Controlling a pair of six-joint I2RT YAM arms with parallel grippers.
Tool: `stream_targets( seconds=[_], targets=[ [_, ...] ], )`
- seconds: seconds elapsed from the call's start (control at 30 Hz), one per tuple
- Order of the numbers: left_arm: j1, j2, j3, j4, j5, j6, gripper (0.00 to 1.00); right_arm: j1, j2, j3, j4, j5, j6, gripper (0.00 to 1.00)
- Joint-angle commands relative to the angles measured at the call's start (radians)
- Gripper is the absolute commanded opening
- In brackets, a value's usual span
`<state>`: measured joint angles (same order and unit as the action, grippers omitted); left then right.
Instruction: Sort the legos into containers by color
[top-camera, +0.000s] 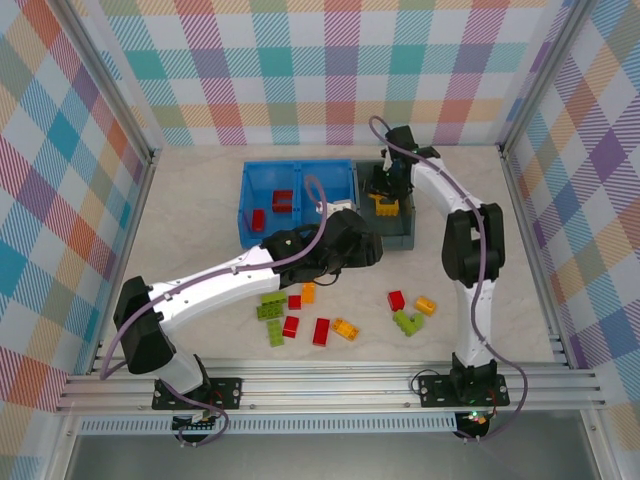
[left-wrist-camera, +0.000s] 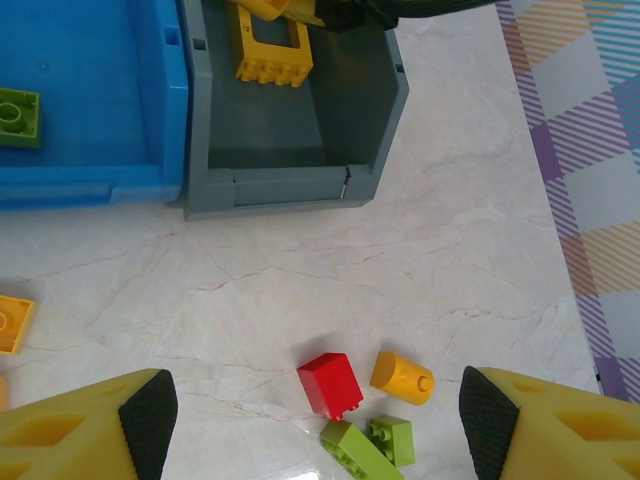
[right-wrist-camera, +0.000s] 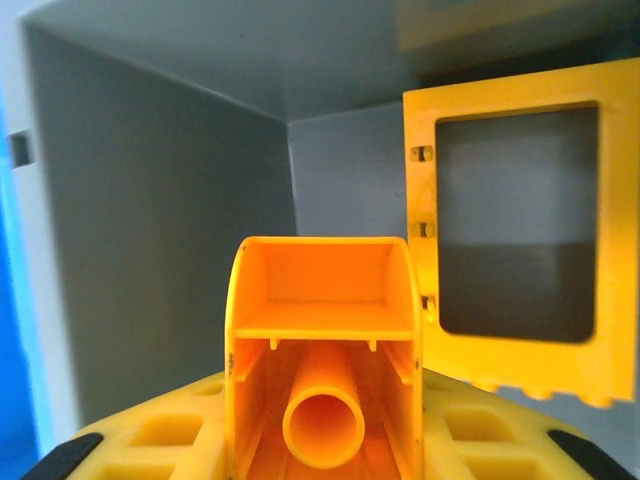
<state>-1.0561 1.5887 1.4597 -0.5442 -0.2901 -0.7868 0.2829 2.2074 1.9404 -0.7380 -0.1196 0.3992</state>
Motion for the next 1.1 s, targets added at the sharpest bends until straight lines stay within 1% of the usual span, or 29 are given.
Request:
stream_targets(
  seconds=[0.0,0.07,0.13,0.17,0.3,0.43,0.5,0.67,0.8,0.87,0.93,1.07],
  targets=[
    [-0.011,-0.025,-0.005,-0.002,-0.032,0.026,0.76,0.001,0.053,0.093,-0.085,-0.029,-0.027,0.36],
    [-0.014,-0.037,-0.018,-0.01,-0.045,0.024,0.76,0.002,0.08,0.125,-0.1,-0.025,-0.028,0.38],
    [-0.018,-0.059,-0.043,-0.011,-0.054,0.02,0.76,0.001,0.093,0.145,-0.111,-0.014,-0.028,0.43],
    [-0.02,-0.07,-0.055,-0.011,-0.055,0.019,0.76,0.001,0.097,0.149,-0.112,-0.014,-0.03,0.46],
    [-0.024,-0.107,-0.091,-0.023,-0.064,0.007,0.76,0.001,0.095,0.155,-0.116,-0.016,-0.036,0.53],
    [-0.029,-0.145,-0.124,-0.047,-0.079,-0.01,0.76,0.001,0.048,0.143,-0.113,-0.005,-0.045,0.54],
    [-0.029,-0.165,-0.137,-0.067,-0.09,-0.027,0.75,0.001,0.011,0.142,-0.118,0.0,-0.049,0.51],
    [-0.03,-0.217,-0.178,-0.134,-0.108,-0.062,0.75,0.008,-0.138,0.114,-0.118,0.032,-0.058,0.49],
    [-0.028,-0.251,-0.225,-0.187,-0.107,-0.066,0.75,0.021,-0.31,0.037,-0.115,0.07,-0.064,0.49],
    [-0.03,-0.274,-0.263,-0.181,-0.089,-0.072,0.75,0.031,-0.408,-0.032,-0.113,0.095,-0.058,0.49],
    [-0.03,-0.297,-0.304,-0.167,-0.064,-0.094,0.75,0.04,-0.527,-0.144,-0.099,0.105,-0.049,0.49],
    [-0.03,-0.353,-0.385,-0.175,-0.066,-0.177,0.74,0.084,-0.757,-0.37,-0.095,0.082,-0.03,0.51]
  ],
)
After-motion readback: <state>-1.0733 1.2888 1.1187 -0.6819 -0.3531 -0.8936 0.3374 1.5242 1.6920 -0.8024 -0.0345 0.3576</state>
